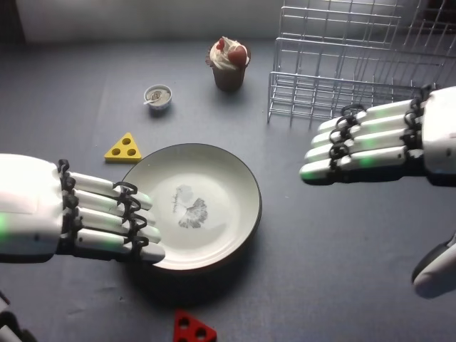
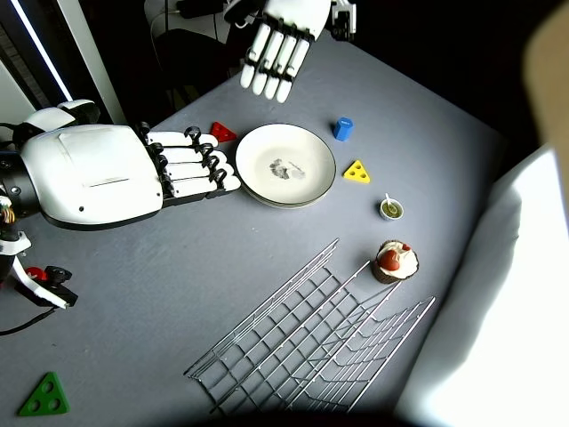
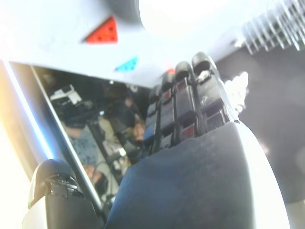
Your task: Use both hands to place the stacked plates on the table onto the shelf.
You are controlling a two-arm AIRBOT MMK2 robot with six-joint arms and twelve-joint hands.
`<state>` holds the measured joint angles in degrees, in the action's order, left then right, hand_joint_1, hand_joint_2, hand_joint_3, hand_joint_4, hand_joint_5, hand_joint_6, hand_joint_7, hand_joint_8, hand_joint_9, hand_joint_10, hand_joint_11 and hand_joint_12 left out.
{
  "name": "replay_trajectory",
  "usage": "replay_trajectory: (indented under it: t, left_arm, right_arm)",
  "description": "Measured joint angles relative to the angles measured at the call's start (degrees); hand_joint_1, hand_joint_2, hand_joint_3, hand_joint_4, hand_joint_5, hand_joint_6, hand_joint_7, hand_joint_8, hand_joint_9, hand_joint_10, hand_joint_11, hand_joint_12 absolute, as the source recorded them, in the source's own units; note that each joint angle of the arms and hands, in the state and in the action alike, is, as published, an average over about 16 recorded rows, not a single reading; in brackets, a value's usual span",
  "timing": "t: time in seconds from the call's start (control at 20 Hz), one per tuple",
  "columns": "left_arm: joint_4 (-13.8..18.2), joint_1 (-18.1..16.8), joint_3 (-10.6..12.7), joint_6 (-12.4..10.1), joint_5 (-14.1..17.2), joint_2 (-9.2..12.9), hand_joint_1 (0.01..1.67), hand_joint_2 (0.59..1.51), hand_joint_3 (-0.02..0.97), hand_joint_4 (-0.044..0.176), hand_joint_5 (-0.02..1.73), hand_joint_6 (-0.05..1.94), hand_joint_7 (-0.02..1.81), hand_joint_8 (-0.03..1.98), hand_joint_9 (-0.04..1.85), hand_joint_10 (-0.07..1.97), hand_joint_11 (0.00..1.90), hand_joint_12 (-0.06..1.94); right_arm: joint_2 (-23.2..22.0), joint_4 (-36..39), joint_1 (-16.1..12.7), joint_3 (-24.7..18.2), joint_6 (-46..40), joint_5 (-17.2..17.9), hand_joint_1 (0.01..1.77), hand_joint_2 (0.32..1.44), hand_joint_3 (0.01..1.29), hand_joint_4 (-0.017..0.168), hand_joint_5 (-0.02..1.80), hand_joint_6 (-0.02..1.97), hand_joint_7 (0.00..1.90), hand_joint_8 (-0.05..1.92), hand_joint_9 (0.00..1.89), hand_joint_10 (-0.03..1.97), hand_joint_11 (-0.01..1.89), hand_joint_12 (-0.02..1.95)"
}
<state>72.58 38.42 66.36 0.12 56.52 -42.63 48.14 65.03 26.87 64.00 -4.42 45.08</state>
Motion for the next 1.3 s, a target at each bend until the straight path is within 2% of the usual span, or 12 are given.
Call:
replay_trajectory:
  t: [0.35,0.6,0.95,1.3]
  left_arm:
    - [-1.7,1.6,3.6,0.0,-4.2,-4.4,0.14,0.907,-0.006,-0.005,0.14,0.01,0.17,0.00,0.17,0.01,0.14,0.08]
    - [-3.0,2.0,5.9,0.0,-5.7,-6.7,0.13,0.911,-0.007,-0.005,0.14,0.01,0.17,0.00,0.17,0.01,0.15,0.08]
    - [-3.6,1.8,8.1,0.0,-6.6,-8.5,0.13,0.908,-0.006,-0.005,0.13,0.01,0.16,0.00,0.17,0.01,0.15,0.07]
    - [-3.3,2.5,9.6,0.0,-6.9,-9.3,0.13,0.904,-0.006,-0.005,0.12,0.01,0.15,0.00,0.15,0.01,0.13,0.05]
  right_arm:
    - [1.8,0.5,0.3,0.3,0.3,-0.6,0.03,0.88,0.02,0.002,0.10,0.02,0.13,0.01,0.12,0.01,0.11,0.02]
    - [2.4,0.6,0.6,0.4,1.3,-1.2,0.03,0.89,0.02,0.002,0.10,0.02,0.13,0.01,0.12,0.01,0.12,0.02]
    - [2.4,-0.3,0.9,0.4,3.0,-1.8,0.03,0.89,0.02,0.002,0.09,0.02,0.12,0.01,0.12,0.01,0.12,0.02]
    - [2.3,-1.5,1.0,0.4,3.9,-2.1,0.04,0.89,0.02,0.002,0.06,0.01,0.11,0.01,0.12,0.01,0.12,0.02]
